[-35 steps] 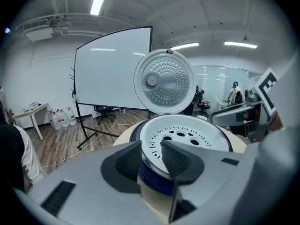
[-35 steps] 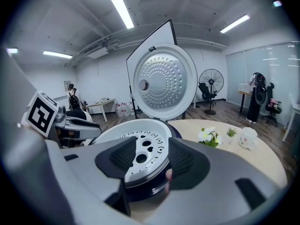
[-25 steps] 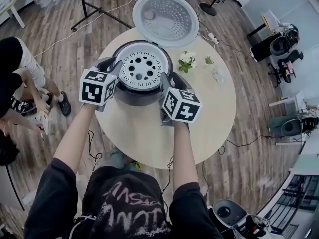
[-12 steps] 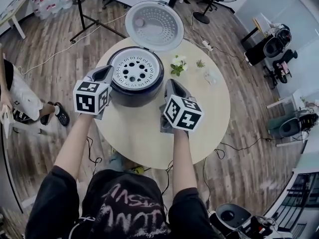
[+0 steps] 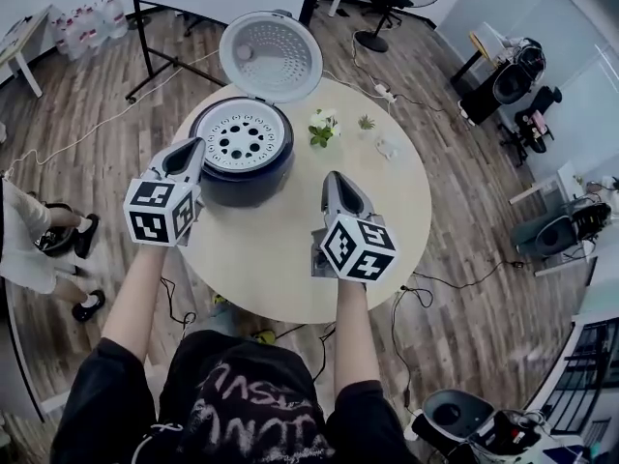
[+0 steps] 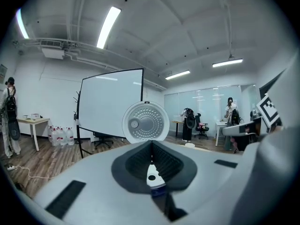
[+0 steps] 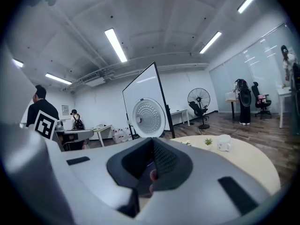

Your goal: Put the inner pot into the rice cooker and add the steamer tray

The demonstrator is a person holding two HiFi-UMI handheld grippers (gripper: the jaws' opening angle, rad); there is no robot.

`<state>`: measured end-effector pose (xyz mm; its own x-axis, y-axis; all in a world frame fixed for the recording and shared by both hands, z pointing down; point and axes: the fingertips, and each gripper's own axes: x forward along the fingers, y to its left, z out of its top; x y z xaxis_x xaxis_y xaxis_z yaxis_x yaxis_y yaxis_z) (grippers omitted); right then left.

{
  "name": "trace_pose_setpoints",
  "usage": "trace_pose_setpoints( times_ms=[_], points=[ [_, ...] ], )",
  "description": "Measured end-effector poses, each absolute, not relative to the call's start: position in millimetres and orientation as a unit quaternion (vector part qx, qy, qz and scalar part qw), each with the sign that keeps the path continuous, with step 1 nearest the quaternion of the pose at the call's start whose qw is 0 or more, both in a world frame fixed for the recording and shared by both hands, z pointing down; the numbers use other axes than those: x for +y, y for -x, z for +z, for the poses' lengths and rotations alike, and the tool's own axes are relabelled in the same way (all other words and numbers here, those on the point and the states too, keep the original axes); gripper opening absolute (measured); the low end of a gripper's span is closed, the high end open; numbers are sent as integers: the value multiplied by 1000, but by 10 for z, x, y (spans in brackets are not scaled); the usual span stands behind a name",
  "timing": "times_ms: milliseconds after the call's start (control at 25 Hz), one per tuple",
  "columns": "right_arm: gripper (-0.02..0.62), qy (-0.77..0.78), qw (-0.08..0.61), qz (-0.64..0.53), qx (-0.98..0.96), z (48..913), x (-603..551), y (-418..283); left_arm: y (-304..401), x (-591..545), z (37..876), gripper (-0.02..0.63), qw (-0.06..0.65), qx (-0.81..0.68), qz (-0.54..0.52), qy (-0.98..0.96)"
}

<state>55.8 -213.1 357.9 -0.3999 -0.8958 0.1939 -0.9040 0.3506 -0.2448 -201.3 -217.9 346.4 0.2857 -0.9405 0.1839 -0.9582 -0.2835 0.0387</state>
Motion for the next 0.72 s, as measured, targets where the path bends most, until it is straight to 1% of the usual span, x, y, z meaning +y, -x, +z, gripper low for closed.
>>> trace_pose_setpoints(
  times_ms=[280, 480, 720],
  points=[
    [5, -570, -3, 99, -815, 3407, -1776, -912, 1784, -1919, 3270, 11, 43, -583, 27, -811],
    [5, -592, -15, 65, -803, 3338, -1510, -1178, 1606, -1676, 3120, 11, 7, -565, 2, -825],
    [5, -617, -24, 66, -784, 3380, -1230, -1511, 1566, -1514, 3030, 11, -19, -552, -13, -834]
  ],
)
